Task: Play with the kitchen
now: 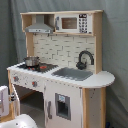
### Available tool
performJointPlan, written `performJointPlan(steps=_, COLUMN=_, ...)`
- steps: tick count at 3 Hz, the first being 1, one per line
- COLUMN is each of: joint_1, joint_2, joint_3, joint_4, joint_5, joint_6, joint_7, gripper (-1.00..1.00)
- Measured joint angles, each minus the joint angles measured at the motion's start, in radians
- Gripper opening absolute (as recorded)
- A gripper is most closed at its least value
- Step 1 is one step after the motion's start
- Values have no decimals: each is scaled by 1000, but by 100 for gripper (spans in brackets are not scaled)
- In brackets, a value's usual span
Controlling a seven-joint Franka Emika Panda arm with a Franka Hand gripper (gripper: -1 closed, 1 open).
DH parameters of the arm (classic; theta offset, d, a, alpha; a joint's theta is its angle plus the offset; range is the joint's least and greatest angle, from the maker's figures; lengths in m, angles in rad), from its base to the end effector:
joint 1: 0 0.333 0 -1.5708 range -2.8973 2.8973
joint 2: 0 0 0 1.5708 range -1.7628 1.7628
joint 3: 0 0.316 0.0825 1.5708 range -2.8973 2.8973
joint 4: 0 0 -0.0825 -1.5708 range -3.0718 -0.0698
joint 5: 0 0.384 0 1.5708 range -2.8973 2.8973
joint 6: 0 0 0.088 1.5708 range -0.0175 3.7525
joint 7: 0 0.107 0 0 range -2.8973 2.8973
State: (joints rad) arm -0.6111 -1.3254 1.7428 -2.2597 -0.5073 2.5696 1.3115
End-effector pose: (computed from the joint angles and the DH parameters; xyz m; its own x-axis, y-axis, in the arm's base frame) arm 0.2412 0.4868 0.2491 0.1634 0.6722 0.7221 -0.1352 -0.7097 0.6914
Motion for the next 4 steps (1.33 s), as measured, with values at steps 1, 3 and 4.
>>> performJointPlan(steps=1, joint_1=0, joint_2=4, joint_3=2, joint_4=7, joint_5=17, joint_6=-11, joint_7=-27, gripper=-100)
performJointPlan(steps=3, joint_1=2, joint_2=5, joint_3=-36, joint_4=37, joint_5=23, joint_6=-19, joint_7=-82, gripper=100)
performJointPlan(steps=4, joint_1=24, joint_2=5, joint_3=-82, joint_4=48, joint_5=23, joint_6=-27, joint_7=-180, gripper=100)
